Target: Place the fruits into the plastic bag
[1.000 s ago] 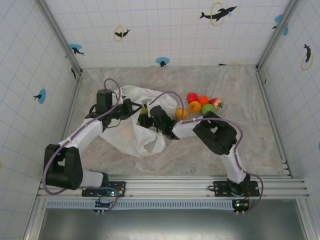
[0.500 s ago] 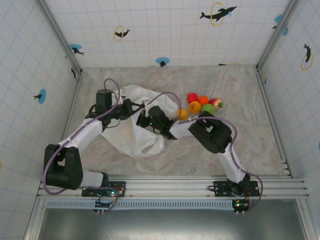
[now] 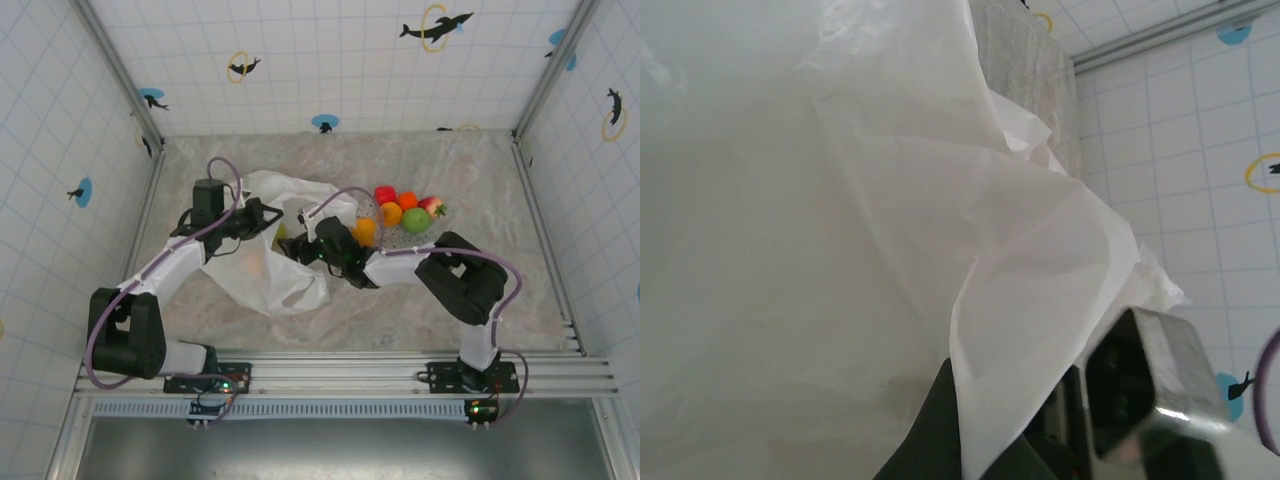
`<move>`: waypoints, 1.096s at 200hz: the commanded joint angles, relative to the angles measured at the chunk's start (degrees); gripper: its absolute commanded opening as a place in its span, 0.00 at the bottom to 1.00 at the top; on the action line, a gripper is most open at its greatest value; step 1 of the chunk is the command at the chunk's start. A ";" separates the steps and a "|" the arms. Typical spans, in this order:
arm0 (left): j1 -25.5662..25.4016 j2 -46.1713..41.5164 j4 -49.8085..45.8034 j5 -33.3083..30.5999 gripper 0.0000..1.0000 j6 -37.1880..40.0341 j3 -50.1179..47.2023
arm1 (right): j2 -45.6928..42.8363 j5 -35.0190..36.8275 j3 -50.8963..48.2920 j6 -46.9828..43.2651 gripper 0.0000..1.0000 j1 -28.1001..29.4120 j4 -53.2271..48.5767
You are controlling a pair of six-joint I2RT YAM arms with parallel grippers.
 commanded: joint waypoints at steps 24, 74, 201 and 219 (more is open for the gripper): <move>0.24 1.22 -1.44 -0.91 0.00 1.62 0.77 | -7.97 0.81 -3.33 -6.75 0.91 1.00 -9.51; 0.26 1.39 -1.58 -0.97 0.00 1.78 0.78 | -15.23 -0.32 -4.67 -8.54 0.91 1.02 -15.35; 0.40 1.57 -1.83 -0.84 0.00 2.10 0.88 | -31.30 10.30 -10.88 -8.54 0.91 -0.36 -26.90; 0.35 1.66 -1.84 -0.80 0.00 2.06 0.88 | -34.10 10.62 -12.17 -8.55 0.91 -1.36 -27.59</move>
